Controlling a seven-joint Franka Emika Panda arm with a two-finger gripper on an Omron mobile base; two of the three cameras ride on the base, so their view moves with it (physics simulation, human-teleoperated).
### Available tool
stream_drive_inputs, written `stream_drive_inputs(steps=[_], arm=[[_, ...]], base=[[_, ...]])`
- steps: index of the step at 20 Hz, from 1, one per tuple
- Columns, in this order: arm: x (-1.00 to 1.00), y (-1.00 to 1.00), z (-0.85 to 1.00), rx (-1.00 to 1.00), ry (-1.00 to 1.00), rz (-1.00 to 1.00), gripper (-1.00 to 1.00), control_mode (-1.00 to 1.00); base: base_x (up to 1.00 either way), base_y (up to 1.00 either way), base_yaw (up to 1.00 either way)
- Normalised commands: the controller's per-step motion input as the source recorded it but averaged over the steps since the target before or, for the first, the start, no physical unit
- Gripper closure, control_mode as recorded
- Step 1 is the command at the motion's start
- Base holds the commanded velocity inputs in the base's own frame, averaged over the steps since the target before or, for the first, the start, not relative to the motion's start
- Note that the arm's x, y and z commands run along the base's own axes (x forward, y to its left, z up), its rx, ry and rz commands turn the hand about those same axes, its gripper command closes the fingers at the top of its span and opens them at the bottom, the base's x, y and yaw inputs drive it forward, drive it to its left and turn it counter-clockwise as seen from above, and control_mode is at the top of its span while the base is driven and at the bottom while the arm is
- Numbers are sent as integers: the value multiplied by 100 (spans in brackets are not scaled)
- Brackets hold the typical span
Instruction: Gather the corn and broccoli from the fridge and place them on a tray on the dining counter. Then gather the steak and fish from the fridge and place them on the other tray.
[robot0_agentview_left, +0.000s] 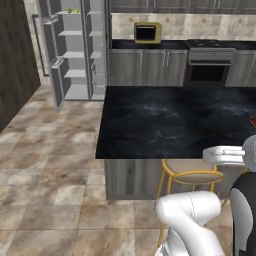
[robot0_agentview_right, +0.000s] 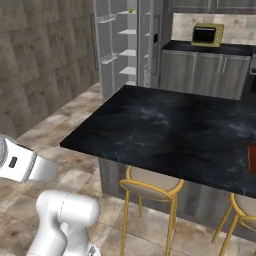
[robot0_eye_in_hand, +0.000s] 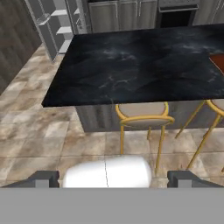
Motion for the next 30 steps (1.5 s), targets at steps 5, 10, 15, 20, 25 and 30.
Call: stream_drive_inputs(steps=[5,10,15,20,25,30], arm=[[0,0,0,0,0,0,-100,100],[0,0,0,0,0,0,-100,100],[0,0,0,0,0,0,-100,100],[0,0,0,0,0,0,-100,100],[0,0,0,0,0,0,-100,100],[0,0,0,0,0,0,-100,100]], base=[[30,100,0],[24,100,0],[40,100,0],[84,77,0],[100,5,0],[100,-24,1]])
